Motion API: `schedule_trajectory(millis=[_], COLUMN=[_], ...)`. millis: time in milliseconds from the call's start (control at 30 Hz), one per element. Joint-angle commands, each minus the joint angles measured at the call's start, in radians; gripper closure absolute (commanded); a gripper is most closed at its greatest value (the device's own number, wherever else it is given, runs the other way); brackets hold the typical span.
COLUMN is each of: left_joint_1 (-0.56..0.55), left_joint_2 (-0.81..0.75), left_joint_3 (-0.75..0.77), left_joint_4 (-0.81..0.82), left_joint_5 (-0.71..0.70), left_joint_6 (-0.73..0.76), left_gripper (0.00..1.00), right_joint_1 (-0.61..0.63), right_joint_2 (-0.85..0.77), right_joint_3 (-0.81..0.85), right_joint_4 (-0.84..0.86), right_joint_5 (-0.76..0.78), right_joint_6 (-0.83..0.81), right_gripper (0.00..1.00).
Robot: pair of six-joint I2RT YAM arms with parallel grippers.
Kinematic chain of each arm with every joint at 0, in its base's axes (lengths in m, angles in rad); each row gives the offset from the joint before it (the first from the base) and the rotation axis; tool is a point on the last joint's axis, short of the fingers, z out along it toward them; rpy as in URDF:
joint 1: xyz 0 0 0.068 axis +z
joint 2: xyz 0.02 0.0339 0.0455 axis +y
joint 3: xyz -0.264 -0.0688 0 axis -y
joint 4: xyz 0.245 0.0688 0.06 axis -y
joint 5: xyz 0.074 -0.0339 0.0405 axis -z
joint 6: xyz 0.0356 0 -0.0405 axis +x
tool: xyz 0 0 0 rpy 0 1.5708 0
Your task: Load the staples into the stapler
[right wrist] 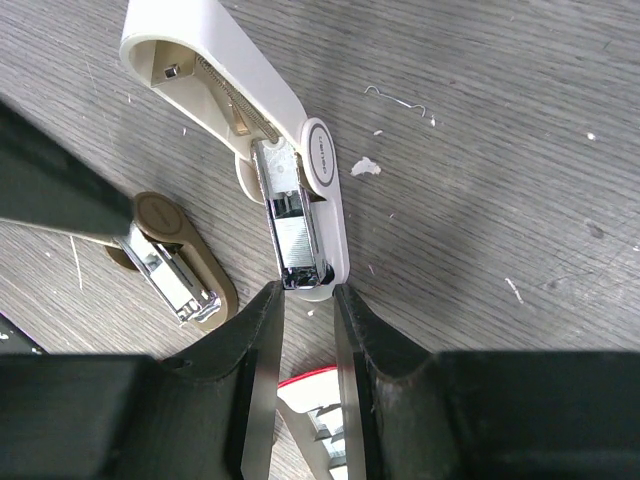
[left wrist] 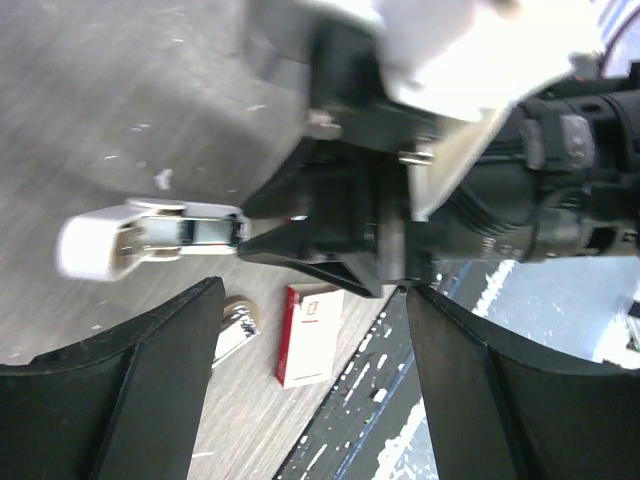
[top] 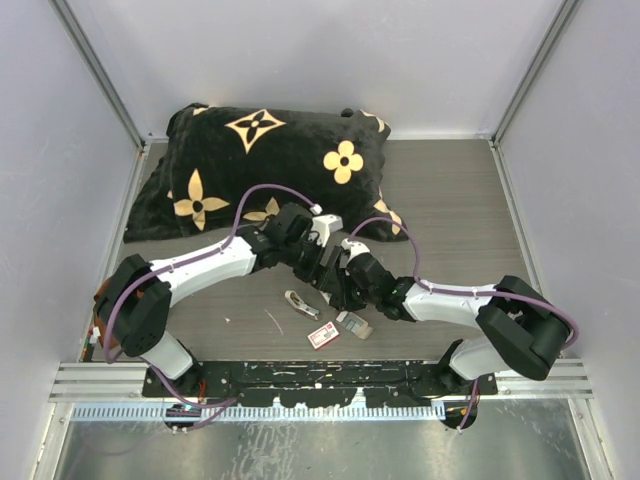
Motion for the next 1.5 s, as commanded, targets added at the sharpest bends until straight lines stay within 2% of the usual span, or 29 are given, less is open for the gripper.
schedule_trajectory(millis=[0, 133, 300, 367, 500, 600, 767, 867, 1000, 1233, 1467], left_joint_1=[-0.033, -0.039, -0.017, 0.012, 0.03, 0.046, 0.069, 0.087, 0.106, 0.15, 0.159], left_joint_2=[-0.01, 0.007, -0.089, -0.141, -0.288, -0.399, -0.504, -0.554, -0.601, -0.587, -0.505], left_joint_3=[0.009, 0.016, -0.016, -0.039, -0.076, -0.108, -0.173, -0.215, -0.284, -0.4, -0.386], left_joint_4=[0.074, 0.076, 0.094, 0.104, 0.011, -0.078, -0.196, -0.229, -0.202, 0.013, 0.056], left_joint_5=[0.11, 0.106, -0.032, -0.074, -0.306, -0.393, -0.392, -0.358, -0.271, -0.117, -0.134], left_joint_6=[-0.007, -0.005, -0.011, -0.032, -0.058, -0.096, -0.172, -0.208, -0.274, -0.403, -0.371], left_gripper=[0.24, 0.25, 0.23, 0.23, 0.21, 0.19, 0.18, 0.16, 0.15, 0.13, 0.13], right_joint_1=[0.002, 0.002, 0.002, 0.002, 0.002, 0.002, 0.002, 0.008, 0.064, 0.194, 0.201], right_joint_2=[0.032, 0.031, 0.02, 0.006, -0.045, -0.089, -0.167, -0.232, -0.284, -0.155, -0.039], right_joint_3=[-0.008, -0.014, -0.015, -0.011, 0.012, 0.044, 0.096, 0.113, 0.1, 0.086, 0.074], right_joint_4=[0.059, 0.064, 0.061, 0.055, 0.003, -0.048, -0.141, -0.186, -0.166, -0.038, 0.059], right_joint_5=[0.032, 0.031, 0.023, 0.021, 0.03, 0.032, 0.037, 0.033, 0.01, 0.056, 0.054], right_joint_6=[-0.004, 0.001, -0.002, -0.008, -0.034, -0.067, -0.132, -0.192, -0.266, -0.331, -0.367], right_gripper=[0.69, 0.69, 0.66, 0.62, 0.51, 0.43, 0.35, 0.34, 0.38, 0.43, 0.44])
